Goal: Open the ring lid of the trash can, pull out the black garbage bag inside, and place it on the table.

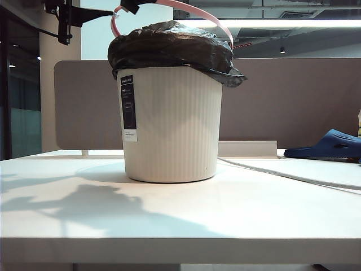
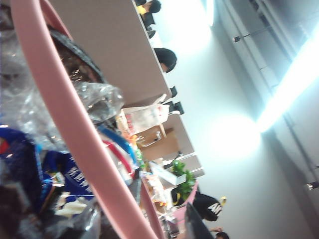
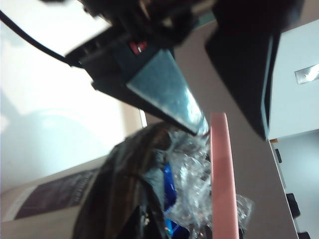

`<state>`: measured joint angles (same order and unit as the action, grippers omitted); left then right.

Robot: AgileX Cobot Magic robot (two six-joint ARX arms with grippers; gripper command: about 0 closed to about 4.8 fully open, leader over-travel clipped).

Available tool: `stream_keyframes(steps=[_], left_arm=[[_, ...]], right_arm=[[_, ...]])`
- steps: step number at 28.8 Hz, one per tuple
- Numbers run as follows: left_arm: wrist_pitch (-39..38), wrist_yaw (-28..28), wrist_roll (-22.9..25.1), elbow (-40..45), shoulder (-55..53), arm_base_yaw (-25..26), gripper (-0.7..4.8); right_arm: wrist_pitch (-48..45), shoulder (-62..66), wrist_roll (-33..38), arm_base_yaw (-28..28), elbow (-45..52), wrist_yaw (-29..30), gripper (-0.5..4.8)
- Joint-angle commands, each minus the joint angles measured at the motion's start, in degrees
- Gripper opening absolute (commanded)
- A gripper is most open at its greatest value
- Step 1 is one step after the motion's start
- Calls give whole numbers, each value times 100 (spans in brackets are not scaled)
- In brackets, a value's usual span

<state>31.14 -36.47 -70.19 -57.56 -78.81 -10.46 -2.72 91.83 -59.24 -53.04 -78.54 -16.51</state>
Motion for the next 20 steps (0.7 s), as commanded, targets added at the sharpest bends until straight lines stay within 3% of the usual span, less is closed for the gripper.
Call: stream_keyframes(steps=[1,20], left_arm=[[352,-42,-179,-33,15,0,215],[592,-227,-402,-35,15,-2,215]], right_arm=[[-229,-26,-79,13,-28,15,-1],[-1178,442,-424,203,-28,-28,-1]])
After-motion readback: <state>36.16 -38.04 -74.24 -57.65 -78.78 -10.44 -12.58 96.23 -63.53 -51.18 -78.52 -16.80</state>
